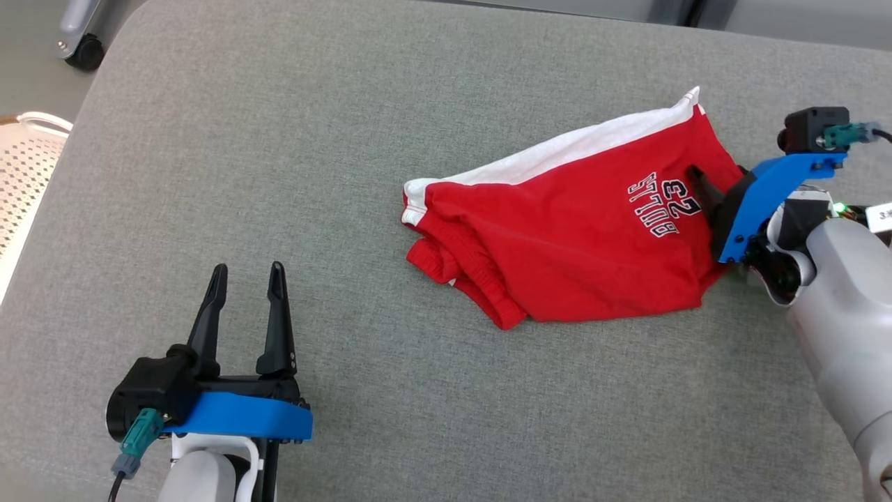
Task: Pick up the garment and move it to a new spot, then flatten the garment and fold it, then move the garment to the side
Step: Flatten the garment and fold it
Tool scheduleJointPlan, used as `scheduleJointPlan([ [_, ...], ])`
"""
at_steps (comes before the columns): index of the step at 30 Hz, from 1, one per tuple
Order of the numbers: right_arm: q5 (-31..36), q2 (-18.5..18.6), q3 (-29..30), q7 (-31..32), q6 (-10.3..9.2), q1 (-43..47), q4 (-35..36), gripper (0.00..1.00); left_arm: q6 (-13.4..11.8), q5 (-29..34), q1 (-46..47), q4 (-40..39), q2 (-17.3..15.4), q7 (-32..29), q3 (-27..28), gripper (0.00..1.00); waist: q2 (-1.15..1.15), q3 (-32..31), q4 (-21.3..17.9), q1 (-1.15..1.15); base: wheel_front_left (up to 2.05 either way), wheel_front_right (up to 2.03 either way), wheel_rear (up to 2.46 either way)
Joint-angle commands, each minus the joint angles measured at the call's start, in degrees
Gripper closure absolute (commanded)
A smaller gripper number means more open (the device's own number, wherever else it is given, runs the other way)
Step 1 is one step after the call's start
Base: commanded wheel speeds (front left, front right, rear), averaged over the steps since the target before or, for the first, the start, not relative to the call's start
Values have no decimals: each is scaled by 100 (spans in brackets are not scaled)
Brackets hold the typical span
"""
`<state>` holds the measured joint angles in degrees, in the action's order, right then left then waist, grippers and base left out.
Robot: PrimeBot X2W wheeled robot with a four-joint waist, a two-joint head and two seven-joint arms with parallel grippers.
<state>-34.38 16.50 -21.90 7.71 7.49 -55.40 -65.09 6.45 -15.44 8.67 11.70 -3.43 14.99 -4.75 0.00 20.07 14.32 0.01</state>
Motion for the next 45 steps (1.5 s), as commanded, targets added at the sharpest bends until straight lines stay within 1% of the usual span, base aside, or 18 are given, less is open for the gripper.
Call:
scheduleJointPlan([
  [1,93,-118,-68,88,2,-56,-139,0,25,47,91,17,5,23,20,0,0,21,31,-1,0,0,0],
  [3,176,-179,-135,156,2,-85,-256,0,43,55,89,18,19,23,24,0,0,33,48,-1,0,0,0],
  [4,212,-202,-151,165,2,-98,-306,33,51,50,91,21,25,23,27,0,0,36,51,-1,0,0,0],
  [5,248,-230,-167,148,2,-110,-346,70,56,43,95,27,28,23,32,0,0,36,53,-1,0,0,0],
  [6,260,-248,-169,123,2,-119,-390,100,63,49,99,40,31,23,34,0,0,34,52,-1,0,0,0],
  [8,285,-260,-178,37,2,-124,-422,100,65,62,105,60,38,23,38,0,0,17,49,-1,0,0,0],
  [12,228,-166,-52,-257,0,-87,-437,100,74,92,59,76,42,23,71,0,0,-75,2,-1,0,0,0],
  [17,144,-103,106,-533,0,40,-423,100,84,129,-17,109,44,23,127,0,0,-219,-107,-1,0,0,0],
  [21,60,32,306,-849,0,229,-418,100,98,192,-101,105,35,24,149,0,0,-381,-247,-1,0,0,0],
  [29,212,355,524,-1265,0,573,-492,100,106,340,-335,9,-18,24,263,0,0,-637,-563,-1,0,0,0],
  [35,378,513,794,-1398,1,540,-693,100,110,393,-455,43,-51,24,243,0,0,-805,-640,-1,0,0,0],
  [37,472,479,860,-1390,1,493,-742,100,112,397,-474,63,-52,24,217,0,0,-858,-634,-1,0,0,0],
  [41,612,241,944,-1241,1,364,-801,100,109,411,-518,99,-62,24,163,0,0,-973,-611,-1,0,0,0],
  [43,698,69,922,-1150,1,289,-818,100,110,411,-550,104,-66,24,152,0,0,-1013,-594,-1,0,0,0],
  [45,784,-186,865,-1030,1,196,-814,100,111,402,-570,108,-72,24,150,0,0,-1039,-569,-1,0,0,0],
])
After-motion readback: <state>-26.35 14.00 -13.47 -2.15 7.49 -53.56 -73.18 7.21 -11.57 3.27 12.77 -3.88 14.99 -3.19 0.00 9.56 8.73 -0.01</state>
